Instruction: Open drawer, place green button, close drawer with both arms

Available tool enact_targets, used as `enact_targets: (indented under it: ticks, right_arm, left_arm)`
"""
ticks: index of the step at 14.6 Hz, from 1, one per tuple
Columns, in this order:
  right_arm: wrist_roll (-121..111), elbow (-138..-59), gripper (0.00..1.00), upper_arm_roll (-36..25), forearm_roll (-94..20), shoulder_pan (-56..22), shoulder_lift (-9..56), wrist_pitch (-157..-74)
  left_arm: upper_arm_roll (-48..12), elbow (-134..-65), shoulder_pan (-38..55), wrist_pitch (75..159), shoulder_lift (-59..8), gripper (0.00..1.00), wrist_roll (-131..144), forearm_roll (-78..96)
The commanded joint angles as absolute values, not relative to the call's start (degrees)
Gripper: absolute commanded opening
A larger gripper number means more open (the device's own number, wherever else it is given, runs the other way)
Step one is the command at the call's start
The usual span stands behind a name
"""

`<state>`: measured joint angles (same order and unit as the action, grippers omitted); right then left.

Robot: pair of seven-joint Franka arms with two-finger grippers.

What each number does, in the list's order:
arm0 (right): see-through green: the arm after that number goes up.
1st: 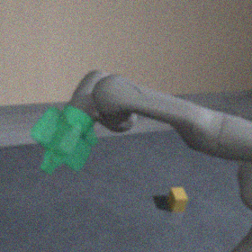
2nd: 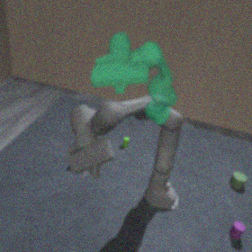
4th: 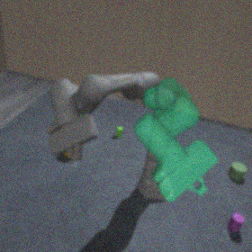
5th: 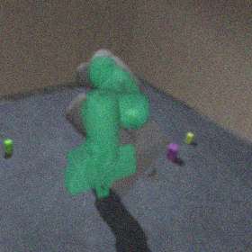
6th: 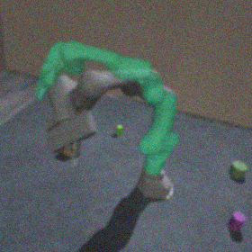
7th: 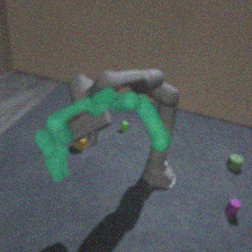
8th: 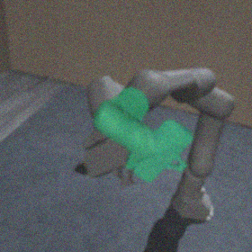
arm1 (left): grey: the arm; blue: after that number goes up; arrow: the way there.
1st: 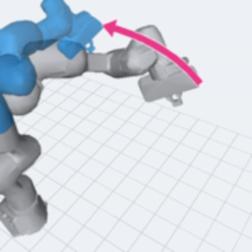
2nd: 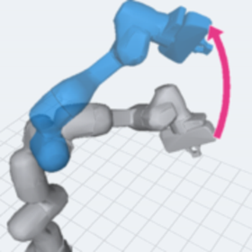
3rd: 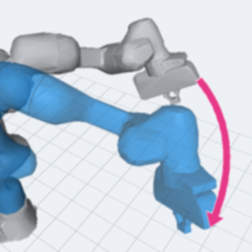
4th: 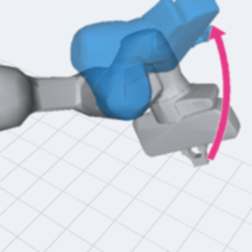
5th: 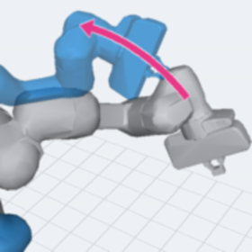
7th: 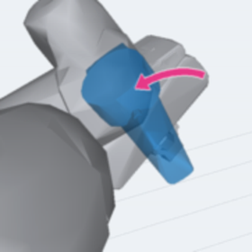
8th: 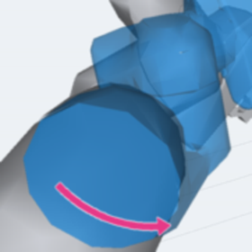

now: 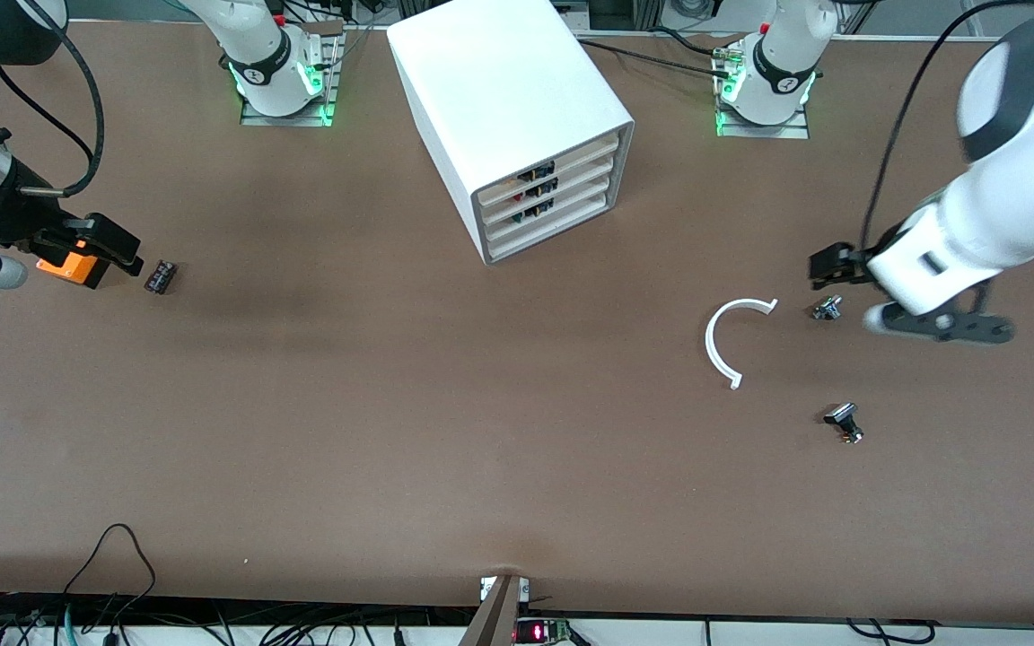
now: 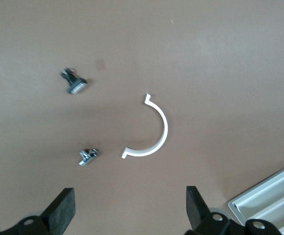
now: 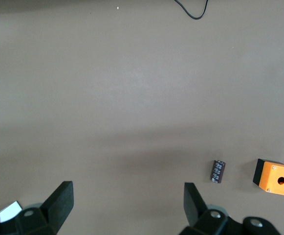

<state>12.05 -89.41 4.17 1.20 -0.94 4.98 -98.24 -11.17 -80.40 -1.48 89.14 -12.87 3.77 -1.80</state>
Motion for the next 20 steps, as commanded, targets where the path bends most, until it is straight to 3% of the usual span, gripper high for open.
enact_targets:
  ticks: [1,7,20]
  right_arm:
    - [11.16,-89.30,1.00,5.10,1.23,0.09,4.48,-98.26]
    - [11.16,-89.30,1.00,5.10,1.23,0.09,4.48,-98.35]
    - [11.16,-89.30,1.00,5.10,1.14,0.09,4.48,-98.61]
  left_arm:
    - [-10.03,-88.49,-1.85,92.02,-5.11,1.00,2.11,-1.58]
    - [-6.50,-99.05,-1.67,97.47,4.04,1.00,2.11,1.41]
    - [-4.04,-98.09,-1.14,96.59,1.76,1.00,-0.35,1.14]
